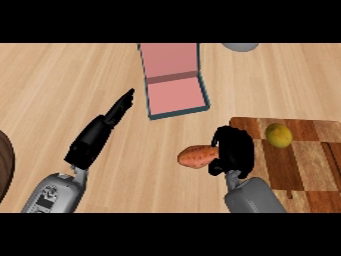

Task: Pick the sweet potato from the cutting board and place it in the cardboard box

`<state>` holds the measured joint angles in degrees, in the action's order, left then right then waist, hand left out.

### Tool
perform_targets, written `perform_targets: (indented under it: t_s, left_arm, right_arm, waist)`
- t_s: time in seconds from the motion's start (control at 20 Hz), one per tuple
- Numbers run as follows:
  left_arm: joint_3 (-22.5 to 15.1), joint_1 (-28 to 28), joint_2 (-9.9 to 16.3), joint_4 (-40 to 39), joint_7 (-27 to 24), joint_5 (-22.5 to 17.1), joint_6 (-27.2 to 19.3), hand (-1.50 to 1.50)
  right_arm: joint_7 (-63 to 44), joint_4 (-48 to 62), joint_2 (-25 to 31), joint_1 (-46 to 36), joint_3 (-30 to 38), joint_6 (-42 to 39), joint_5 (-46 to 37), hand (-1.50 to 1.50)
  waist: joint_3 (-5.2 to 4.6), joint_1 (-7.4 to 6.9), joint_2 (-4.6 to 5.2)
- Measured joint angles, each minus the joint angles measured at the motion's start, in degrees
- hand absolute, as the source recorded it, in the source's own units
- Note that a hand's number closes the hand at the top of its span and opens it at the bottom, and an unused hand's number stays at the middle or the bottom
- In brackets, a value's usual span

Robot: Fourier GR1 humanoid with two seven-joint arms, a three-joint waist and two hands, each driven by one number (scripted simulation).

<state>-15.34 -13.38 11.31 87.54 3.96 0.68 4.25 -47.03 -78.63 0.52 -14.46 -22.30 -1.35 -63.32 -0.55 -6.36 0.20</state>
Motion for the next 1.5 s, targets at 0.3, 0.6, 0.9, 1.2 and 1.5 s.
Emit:
perform_targets:
  t_s: [0.3,0.6,0.9,1.2,1.5]
  left_arm:
    - [-0.16,-1.17,-1.0,-1.68,-0.27,0.45,-0.29,0.0]
    - [2.21,-1.29,-0.85,-2.07,0.44,0.57,-1.16,0.0]
    - [4.03,-0.22,-0.22,-1.7,0.32,0.6,-0.66,0.0]
    - [4.72,-0.48,-0.8,-2.32,0.42,0.97,-0.6,0.0]
    - [4.78,1.48,-1.02,-0.68,0.52,1.33,0.25,0.0]
  right_arm:
    - [13.22,2.26,-0.43,-8.78,-17.25,-3.0,0.29,1.5]
    - [13.62,1.68,-0.49,-15.84,-26.89,2.35,0.48,1.5]
    - [9.87,-10.55,-0.52,-19.88,-29.38,-2.58,3.15,1.5]
    - [3.2,-25.35,-0.52,-22.41,-28.69,-6.55,6.26,1.5]
    - [-3.48,-31.07,-0.52,-26.64,-24.03,-7.66,9.36,1.5]
  waist:
    - [0.45,0.73,0.33]
    - [0.53,3.98,-0.02]
    - [0.54,5.68,-0.3]
    - [0.54,6.21,-0.41]
    - [0.54,6.07,-0.37]
